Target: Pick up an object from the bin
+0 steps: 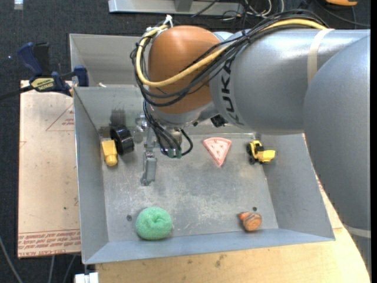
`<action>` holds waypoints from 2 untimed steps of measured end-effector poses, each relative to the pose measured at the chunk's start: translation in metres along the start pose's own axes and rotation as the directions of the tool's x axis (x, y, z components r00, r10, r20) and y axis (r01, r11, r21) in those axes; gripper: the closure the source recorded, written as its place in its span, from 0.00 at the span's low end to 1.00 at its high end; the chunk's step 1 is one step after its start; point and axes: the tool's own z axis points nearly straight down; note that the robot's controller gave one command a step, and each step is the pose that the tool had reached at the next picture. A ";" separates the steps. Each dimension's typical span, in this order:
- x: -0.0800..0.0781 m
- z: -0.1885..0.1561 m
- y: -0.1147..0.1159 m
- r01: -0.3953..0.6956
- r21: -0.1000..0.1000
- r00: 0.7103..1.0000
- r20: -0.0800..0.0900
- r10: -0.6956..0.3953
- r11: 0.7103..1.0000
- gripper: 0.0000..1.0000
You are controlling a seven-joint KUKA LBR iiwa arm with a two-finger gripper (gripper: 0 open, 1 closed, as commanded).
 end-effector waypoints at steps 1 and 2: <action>-0.002 -0.005 -0.001 -0.003 -0.001 1.000 0.008 0.003 1.000 0.00; -0.028 0.028 -0.007 -0.052 -0.005 0.999 0.016 0.052 0.999 0.00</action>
Offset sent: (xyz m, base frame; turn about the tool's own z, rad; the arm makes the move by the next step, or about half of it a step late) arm 0.0446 -0.0138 -0.0602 0.0942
